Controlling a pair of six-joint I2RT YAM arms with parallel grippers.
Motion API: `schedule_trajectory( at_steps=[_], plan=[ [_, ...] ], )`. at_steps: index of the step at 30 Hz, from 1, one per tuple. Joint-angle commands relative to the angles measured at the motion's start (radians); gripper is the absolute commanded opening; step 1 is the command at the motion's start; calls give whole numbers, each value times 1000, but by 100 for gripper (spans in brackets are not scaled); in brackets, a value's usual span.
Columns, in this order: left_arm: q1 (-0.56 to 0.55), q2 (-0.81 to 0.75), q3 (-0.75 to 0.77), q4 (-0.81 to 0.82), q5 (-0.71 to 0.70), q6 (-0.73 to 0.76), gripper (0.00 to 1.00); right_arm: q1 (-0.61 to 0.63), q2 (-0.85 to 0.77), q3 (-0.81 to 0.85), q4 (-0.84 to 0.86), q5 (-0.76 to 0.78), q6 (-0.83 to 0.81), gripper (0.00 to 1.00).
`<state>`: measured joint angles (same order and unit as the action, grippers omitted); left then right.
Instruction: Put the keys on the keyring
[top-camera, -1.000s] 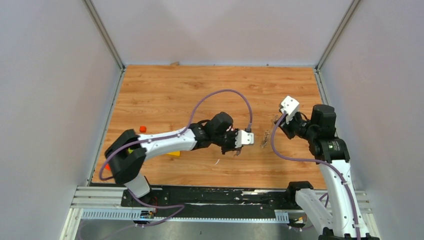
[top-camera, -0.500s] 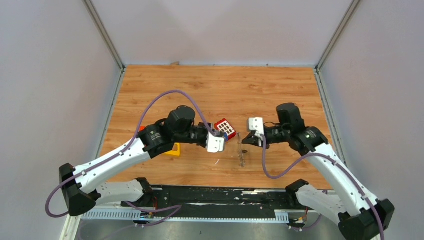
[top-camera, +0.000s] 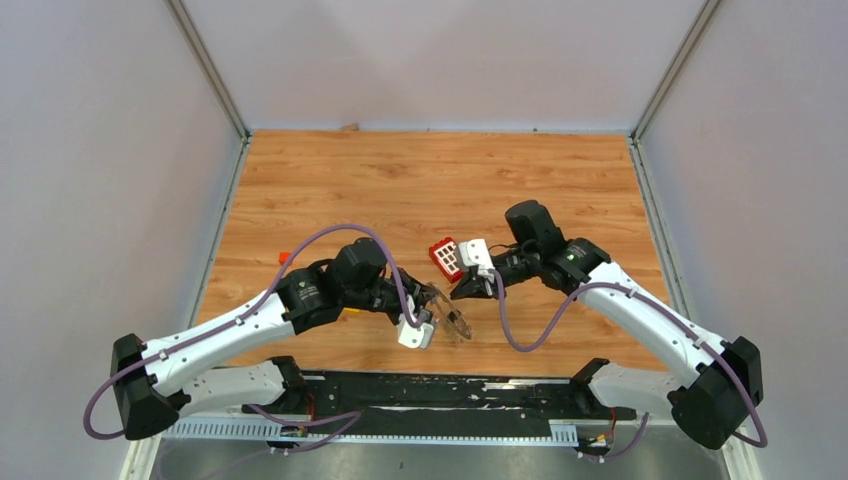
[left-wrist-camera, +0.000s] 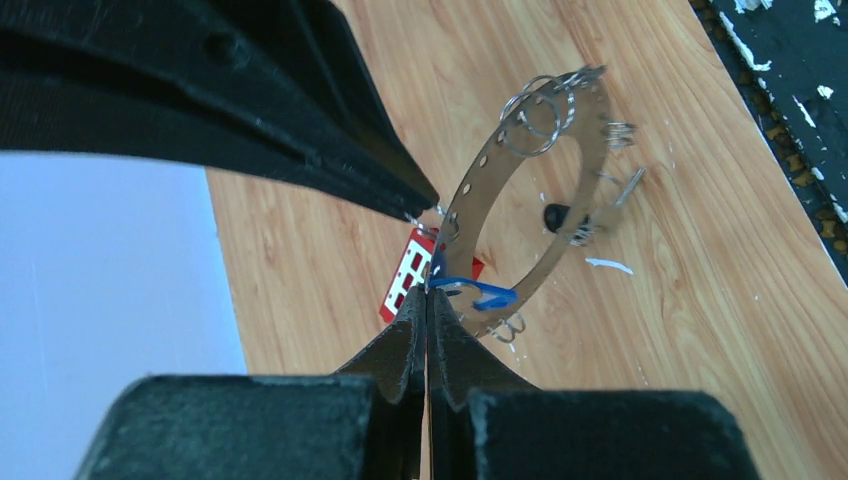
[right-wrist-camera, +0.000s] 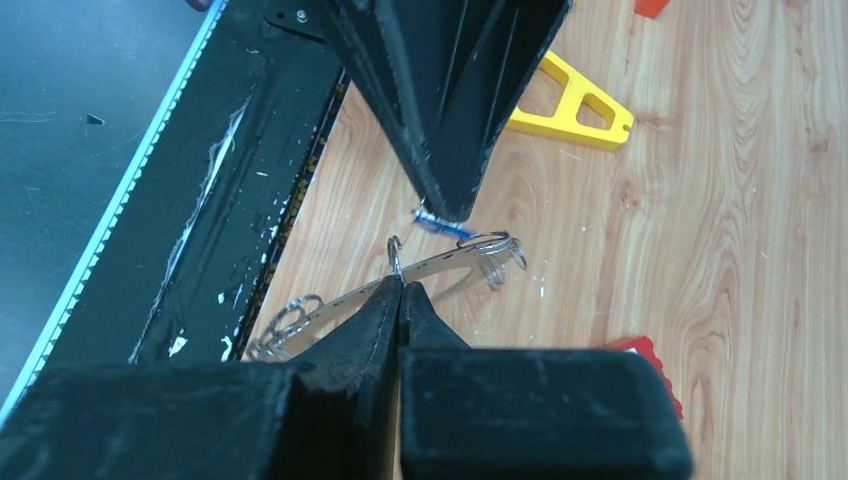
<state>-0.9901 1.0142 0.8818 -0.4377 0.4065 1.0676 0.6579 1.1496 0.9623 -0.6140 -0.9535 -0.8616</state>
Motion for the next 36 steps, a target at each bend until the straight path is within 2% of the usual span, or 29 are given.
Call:
schedule_trajectory(
  at_steps=[1, 8, 36],
  plan=[
    [-36, -20, -6, 60, -34, 54, 0, 35, 11, 58, 64, -69, 20, 0],
    [-54, -19, 3, 77, -75, 28, 0, 56, 16, 58, 60, -51, 15, 0],
    [-71, -41, -13, 0, -9, 79, 0, 56, 28, 67, 74, -7, 44, 0]
  ],
)
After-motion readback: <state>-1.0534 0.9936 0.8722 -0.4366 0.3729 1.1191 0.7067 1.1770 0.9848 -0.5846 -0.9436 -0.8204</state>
